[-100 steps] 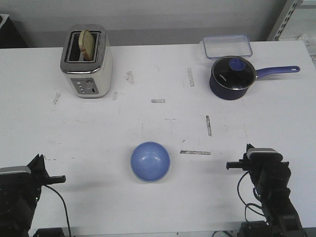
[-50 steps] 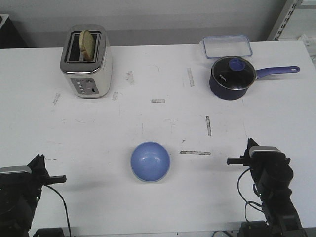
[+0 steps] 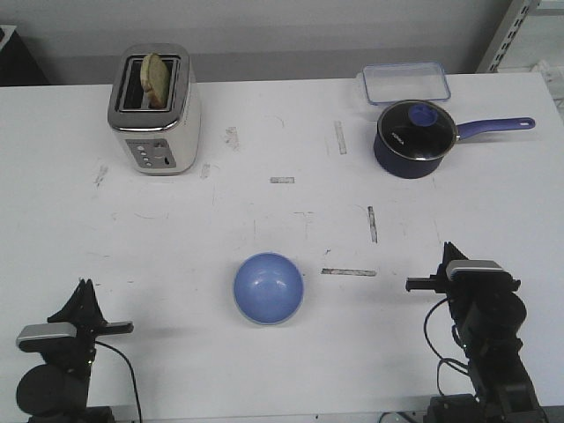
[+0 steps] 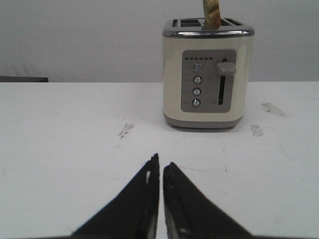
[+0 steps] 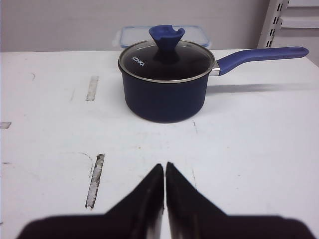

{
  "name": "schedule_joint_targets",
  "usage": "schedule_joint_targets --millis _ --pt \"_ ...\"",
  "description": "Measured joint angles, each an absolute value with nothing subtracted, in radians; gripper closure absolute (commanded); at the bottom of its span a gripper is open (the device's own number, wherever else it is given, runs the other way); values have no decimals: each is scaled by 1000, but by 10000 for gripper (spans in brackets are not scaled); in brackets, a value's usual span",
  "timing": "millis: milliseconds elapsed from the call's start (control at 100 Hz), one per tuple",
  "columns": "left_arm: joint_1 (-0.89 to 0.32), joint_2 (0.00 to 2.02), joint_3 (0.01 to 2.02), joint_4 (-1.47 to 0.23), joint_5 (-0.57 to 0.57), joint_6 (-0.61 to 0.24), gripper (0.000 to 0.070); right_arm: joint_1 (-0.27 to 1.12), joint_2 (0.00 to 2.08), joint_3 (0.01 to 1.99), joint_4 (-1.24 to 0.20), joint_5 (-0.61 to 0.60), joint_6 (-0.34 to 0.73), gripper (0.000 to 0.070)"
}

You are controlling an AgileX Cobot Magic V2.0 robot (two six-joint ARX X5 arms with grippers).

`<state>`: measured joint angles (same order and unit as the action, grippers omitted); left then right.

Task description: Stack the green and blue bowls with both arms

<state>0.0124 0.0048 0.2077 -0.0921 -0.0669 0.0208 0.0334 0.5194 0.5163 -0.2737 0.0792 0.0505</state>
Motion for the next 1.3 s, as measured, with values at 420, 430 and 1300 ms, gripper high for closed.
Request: schedule_joint_targets --millis 420,430,1300 --pt "11 5 34 76 -29 9 699 33 519 516 -220 79 53 700" --pt "11 5 34 77 -29 9 699 33 519 516 -220 79 52 700" --pt "11 5 34 90 -28 9 699 33 519 516 -220 79 53 700"
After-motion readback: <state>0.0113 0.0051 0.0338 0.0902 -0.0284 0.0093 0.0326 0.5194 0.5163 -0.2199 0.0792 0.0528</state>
